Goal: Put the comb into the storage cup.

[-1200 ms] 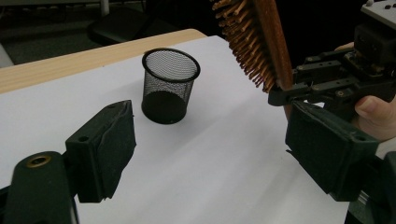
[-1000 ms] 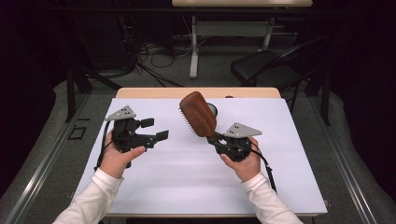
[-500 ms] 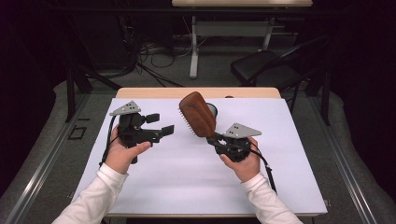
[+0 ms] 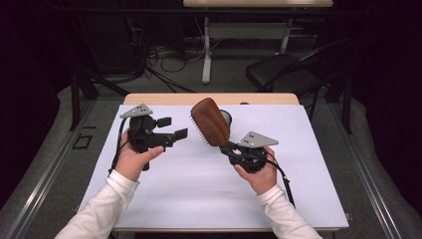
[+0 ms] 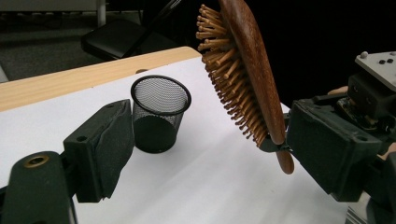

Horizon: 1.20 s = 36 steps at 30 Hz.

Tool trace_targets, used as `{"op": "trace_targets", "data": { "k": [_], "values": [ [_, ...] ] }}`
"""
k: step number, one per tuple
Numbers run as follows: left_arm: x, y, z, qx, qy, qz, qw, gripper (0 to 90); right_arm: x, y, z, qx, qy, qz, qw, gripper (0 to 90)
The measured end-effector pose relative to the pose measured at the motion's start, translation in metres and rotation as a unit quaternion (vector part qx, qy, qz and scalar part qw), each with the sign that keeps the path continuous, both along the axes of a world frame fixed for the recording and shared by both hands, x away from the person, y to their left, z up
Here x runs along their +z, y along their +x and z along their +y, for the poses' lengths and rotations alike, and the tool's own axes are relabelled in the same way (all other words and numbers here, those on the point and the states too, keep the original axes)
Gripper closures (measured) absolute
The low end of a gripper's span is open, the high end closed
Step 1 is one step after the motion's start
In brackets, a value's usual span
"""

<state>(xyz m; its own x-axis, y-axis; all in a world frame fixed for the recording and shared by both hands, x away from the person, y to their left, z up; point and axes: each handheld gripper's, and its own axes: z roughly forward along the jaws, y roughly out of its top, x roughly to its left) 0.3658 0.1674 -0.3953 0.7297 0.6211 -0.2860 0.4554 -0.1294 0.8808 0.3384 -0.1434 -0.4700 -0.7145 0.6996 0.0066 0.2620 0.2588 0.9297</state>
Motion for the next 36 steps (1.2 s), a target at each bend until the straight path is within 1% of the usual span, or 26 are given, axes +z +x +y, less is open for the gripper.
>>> {"op": "trace_targets", "data": {
  "k": [10, 16, 20, 23, 29, 36],
  "values": [
    [0.005, 0.004, -0.007, -0.004, 0.0, 0.001, 1.0, 15.7, 0.0, -0.001, 0.001, -0.001, 0.002, -0.002, 1.0, 72.2],
    [0.006, 0.007, -0.014, -0.011, 0.002, 0.006, 0.9999, 15.7, 0.0, -0.001, 0.001, -0.001, 0.003, -0.002, 1.0, 72.2],
    [0.007, 0.009, -0.019, -0.014, 0.005, 0.006, 0.9999, 15.7, -0.001, -0.001, 0.002, -0.001, 0.001, -0.003, 1.0, 72.2],
    [0.007, 0.011, -0.021, -0.016, -0.002, 0.011, 0.9998, 15.7, -0.002, -0.002, 0.003, -0.001, 0.003, -0.002, 1.0, 72.2],
    [0.007, 0.016, -0.026, -0.016, -0.006, 0.02, 0.9997, 15.7, -0.004, -0.002, 0.005, 0.0, 0.001, -0.005, 1.0, 72.2],
    [0.007, 0.019, -0.031, -0.017, -0.007, 0.024, 0.9995, 15.7, -0.007, -0.003, 0.008, 0.001, 0.0, -0.004, 1.0, 72.2]
  ]
}}
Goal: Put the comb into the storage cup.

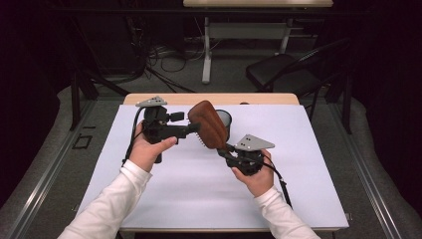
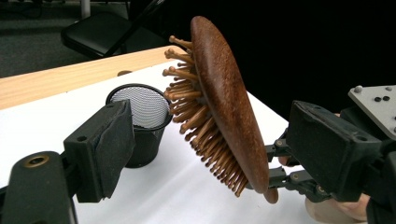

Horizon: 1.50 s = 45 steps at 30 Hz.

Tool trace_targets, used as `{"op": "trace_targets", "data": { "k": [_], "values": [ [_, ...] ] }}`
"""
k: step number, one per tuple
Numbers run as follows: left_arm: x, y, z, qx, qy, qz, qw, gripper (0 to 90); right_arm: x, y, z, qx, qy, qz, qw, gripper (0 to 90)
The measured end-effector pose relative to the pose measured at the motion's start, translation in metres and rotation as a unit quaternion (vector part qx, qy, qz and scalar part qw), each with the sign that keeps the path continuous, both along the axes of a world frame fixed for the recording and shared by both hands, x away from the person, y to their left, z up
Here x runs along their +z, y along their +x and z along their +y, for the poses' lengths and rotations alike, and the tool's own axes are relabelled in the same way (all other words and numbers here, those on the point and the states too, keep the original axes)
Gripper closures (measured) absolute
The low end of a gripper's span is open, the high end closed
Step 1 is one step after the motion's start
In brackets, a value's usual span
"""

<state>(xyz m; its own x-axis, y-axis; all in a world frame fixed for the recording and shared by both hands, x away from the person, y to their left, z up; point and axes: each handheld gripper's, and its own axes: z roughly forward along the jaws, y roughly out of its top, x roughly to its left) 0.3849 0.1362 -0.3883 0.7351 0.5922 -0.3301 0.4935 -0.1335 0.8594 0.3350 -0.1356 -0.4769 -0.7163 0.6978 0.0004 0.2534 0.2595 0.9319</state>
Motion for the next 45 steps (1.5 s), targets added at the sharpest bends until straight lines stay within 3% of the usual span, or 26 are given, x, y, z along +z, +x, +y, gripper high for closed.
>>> {"op": "trace_targets", "data": {
  "k": [16, 26, 45],
  "values": [
    [-0.003, 0.005, -0.012, -0.007, -0.001, 0.011, 0.9999, 15.9, -0.002, -0.002, 0.001, -0.002, 0.007, -0.005, 1.0, 72.2],
    [-0.005, 0.01, -0.015, -0.008, -0.015, 0.03, 0.9994, 16.1, -0.004, -0.003, 0.0, -0.003, 0.009, -0.007, 0.9999, 72.2],
    [-0.01, 0.015, -0.024, -0.022, -0.019, 0.052, 0.9982, 20.9, -0.006, -0.005, 0.003, 0.003, 0.013, -0.013, 0.9998, 72.2]
  ]
}}
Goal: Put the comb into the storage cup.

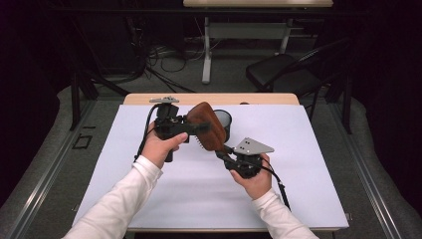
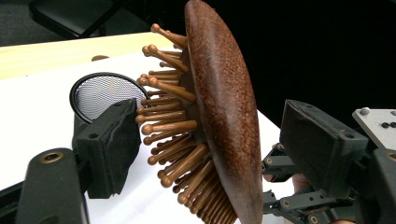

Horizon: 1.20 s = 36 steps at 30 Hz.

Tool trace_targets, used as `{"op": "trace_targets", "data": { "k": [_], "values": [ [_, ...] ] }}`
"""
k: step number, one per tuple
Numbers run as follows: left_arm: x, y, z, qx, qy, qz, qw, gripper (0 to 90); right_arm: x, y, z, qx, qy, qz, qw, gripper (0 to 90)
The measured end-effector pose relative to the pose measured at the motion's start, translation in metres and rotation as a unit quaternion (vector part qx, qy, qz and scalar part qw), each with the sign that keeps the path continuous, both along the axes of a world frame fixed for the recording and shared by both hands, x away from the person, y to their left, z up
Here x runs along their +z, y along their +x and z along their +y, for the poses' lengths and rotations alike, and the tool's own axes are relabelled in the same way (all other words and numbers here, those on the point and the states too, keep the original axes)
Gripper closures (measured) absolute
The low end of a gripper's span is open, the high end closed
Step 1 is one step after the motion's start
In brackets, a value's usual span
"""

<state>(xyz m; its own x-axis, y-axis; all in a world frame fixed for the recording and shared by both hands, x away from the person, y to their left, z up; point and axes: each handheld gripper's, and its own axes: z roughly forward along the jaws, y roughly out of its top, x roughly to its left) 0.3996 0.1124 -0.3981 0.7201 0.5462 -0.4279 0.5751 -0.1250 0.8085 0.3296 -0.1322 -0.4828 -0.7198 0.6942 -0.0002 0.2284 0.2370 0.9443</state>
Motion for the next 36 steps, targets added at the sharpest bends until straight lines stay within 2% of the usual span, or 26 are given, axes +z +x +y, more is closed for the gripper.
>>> {"op": "trace_targets", "data": {
  "k": [8, 17, 27, 32, 36],
  "values": [
    [-0.0005, 0.0008, -0.0044, -0.007, -0.001, 0.005, 1.0, 23.8, -0.0006, -0.0011, 0.0016, 0.002, -0.001, -0.003, 1.0, 72.2],
    [-0.0011, 0.0029, -0.004, -0.002, -0.003, 0.007, 1.0, 28.1, -0.0013, -0.0022, 0.0028, 0.002, -0.002, -0.005, 1.0, 72.2],
    [-0.0045, 0.0046, 0.0005, 0.001, -0.005, 0.013, 0.9999, 38.6, -0.0027, -0.0027, 0.0043, 0.003, -0.004, -0.009, 0.9999, 72.2],
    [-0.0053, 0.0047, 0.0012, -0.003, -0.007, 0.018, 0.9998, 39.6, -0.0035, -0.0033, 0.0053, 0.003, -0.005, -0.009, 0.9999, 72.2],
    [-0.0052, 0.0046, 0.0022, -0.008, -0.012, 0.015, 0.9998, 40.3, -0.0033, -0.0037, 0.0053, 0.004, -0.004, -0.012, 0.9999, 72.2]
  ]
}}
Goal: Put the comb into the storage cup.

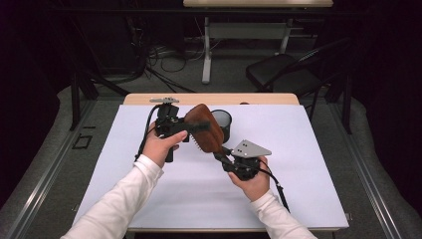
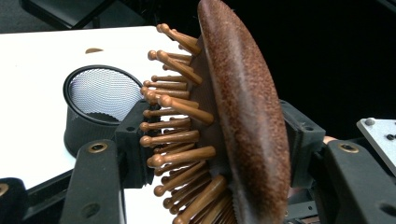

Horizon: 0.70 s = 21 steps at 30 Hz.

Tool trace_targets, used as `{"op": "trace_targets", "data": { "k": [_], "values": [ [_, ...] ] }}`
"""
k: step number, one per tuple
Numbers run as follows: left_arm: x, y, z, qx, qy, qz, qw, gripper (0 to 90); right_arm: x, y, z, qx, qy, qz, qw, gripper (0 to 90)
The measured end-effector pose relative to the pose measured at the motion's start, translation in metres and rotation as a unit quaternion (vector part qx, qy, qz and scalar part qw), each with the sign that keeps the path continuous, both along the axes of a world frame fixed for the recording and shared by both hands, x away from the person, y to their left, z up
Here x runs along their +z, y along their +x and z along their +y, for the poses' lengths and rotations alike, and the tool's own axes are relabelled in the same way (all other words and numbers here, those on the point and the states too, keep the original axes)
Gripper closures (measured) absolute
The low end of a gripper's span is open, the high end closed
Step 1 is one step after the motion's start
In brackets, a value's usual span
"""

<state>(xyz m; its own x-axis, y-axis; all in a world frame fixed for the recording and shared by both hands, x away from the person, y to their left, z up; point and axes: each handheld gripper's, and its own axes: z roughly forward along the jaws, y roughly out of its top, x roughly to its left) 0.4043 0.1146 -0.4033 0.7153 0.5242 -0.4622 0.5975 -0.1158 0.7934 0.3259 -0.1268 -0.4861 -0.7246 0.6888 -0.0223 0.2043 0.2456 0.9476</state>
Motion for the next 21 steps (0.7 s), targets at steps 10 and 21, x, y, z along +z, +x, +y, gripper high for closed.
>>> {"op": "trace_targets", "data": {
  "k": [10, 21],
  "values": [
    [0.0, -0.0007, 0.0004, -0.003, -0.005, -0.007, 1.0, 40.7, 0.0001, -0.0004, -0.0002, -0.001, 0.005, -0.001, 1.0, 72.2],
    [-0.0017, -0.0009, 0.0019, -0.005, -0.006, 0.003, 1.0, 41.8, -0.0025, -0.0005, 0.0009, 0.001, 0.004, -0.002, 1.0, 72.2]
  ]
}}
